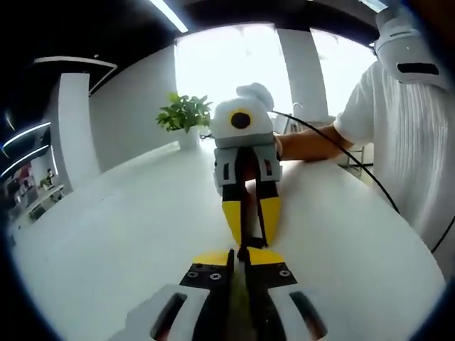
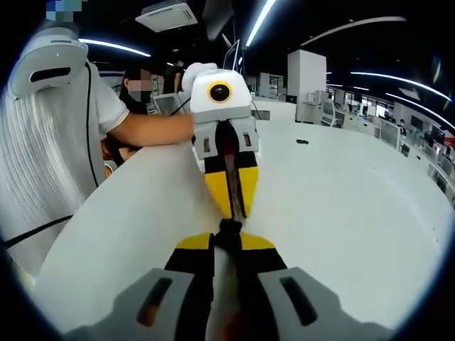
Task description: Snap the two parts of the plastic buckle together until the buckle closes and remains connected.
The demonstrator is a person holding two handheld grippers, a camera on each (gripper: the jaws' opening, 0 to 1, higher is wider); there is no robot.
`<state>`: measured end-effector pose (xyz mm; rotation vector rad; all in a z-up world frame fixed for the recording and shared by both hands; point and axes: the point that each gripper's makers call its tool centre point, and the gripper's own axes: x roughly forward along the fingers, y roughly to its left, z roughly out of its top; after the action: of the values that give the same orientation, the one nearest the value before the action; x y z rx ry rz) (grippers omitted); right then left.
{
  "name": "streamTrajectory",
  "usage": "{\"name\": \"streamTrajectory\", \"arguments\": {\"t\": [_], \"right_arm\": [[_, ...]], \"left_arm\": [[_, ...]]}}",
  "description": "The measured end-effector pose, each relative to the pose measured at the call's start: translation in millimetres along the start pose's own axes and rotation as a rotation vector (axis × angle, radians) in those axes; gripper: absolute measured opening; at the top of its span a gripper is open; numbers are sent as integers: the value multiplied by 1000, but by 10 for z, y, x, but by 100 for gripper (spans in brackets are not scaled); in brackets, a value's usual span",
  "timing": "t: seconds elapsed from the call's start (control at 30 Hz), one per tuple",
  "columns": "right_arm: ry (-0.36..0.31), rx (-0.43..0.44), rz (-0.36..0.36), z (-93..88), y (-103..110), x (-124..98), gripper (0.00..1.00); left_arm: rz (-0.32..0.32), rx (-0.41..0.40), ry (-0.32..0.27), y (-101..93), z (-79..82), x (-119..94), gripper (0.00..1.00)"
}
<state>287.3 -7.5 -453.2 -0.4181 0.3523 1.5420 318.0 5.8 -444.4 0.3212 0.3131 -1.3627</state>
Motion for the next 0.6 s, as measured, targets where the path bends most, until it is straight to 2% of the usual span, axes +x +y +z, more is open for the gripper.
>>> {"name": "streamTrajectory", "arguments": {"t": [0.07, 0.13, 0.17, 0.23, 0.3, 0.33, 0.4, 0.47, 0.5, 0.6], "right_arm": [[0, 1, -1, -2, 11, -4, 10], [0, 1, -1, -10, -7, -14, 10], [0, 3, -1, -10, -21, -14, 10], [1, 2, -1, -10, -8, -14, 10], [1, 3, -1, -12, -22, -21, 10], [1, 3, -1, -13, -15, -24, 10], [2, 3, -1, -5, 4, -17, 10], [4, 4, -2, 1, 31, -15, 10], [4, 5, -2, -5, -5, -20, 10], [4, 7, -3, -11, -18, -25, 10]], "left_arm": [[49, -42, -38, 167, 29, -159, 8], [139, -70, -58, 406, 26, -322, 9], [160, -74, -61, 469, 20, -372, 9], [256, -103, -50, 673, -27, -518, 10], [270, -116, -60, 738, -35, -617, 10], [331, -136, -52, 850, -70, -708, 10], [355, -137, -36, 907, -112, -780, 11], [415, -160, -11, 1020, -186, -883, 14], [419, -160, -10, 1043, -196, -908, 15], [496, -195, -9, 1210, -254, -1078, 17]]}}
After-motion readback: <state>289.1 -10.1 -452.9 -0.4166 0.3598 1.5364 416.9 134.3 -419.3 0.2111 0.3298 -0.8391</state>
